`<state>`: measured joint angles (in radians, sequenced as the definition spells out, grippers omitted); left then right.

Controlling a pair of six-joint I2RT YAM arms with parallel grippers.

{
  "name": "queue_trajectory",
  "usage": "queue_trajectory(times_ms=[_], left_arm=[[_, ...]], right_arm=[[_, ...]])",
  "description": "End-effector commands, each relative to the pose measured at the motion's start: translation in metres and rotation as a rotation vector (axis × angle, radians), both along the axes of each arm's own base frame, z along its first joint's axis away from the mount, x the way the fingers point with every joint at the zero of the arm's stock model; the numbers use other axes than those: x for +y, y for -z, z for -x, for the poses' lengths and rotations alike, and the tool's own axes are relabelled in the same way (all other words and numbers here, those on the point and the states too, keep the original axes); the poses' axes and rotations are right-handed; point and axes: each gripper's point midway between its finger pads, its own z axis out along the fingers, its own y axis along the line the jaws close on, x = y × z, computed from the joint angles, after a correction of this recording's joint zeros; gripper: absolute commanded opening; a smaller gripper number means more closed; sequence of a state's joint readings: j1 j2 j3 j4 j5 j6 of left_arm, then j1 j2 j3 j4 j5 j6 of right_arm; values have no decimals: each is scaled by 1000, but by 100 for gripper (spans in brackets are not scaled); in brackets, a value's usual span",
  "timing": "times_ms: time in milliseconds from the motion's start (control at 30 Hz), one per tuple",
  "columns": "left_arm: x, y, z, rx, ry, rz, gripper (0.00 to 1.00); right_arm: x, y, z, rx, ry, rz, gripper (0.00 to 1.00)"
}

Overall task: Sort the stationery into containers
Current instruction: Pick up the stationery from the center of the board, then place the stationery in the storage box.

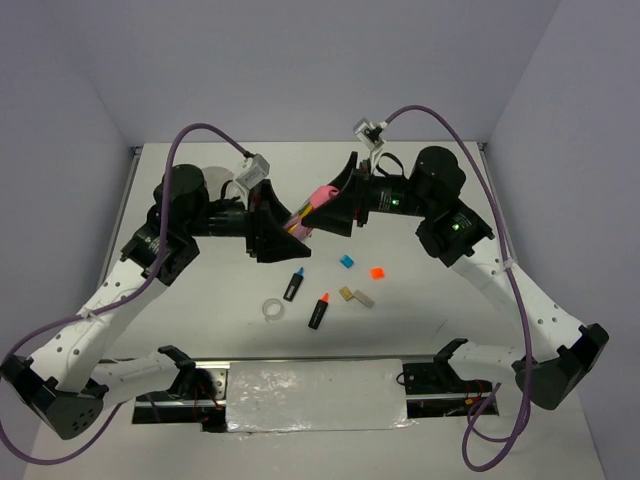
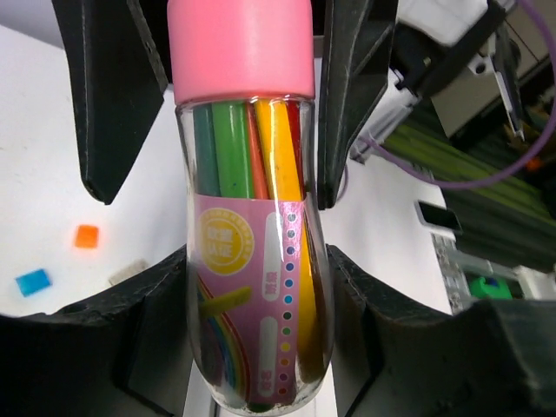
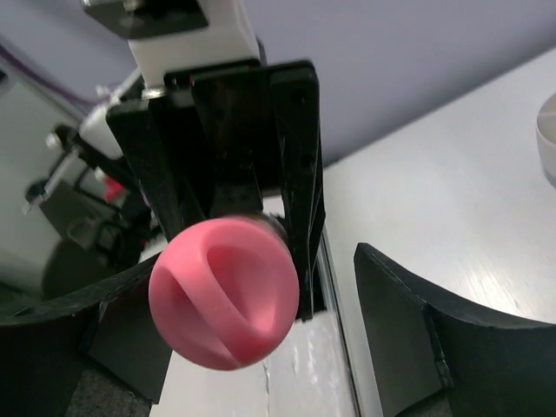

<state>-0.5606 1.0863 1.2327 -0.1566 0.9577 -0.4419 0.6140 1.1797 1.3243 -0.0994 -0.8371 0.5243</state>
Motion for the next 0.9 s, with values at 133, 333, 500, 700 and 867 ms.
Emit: queue_trajectory(times_ms=[133, 333, 500, 700, 867], left_arm=[[1, -45, -1, -99, -55, 164, 0], [1, -40, 3, -93, -27, 165, 0], [4, -35, 5, -94, -40, 160, 0], [6, -41, 2, -117, -68, 166, 0], [4, -47, -2, -139, -51, 160, 0]], right_arm=[[-14, -68, 1, -89, 87, -278, 83], [-16, -74, -5, -84, 115, -295, 78], [-21, -72, -11, -71, 128, -286, 60], [-19, -63, -7, -68, 95, -254, 51], [-17, -52, -6, -62, 76, -214, 65]])
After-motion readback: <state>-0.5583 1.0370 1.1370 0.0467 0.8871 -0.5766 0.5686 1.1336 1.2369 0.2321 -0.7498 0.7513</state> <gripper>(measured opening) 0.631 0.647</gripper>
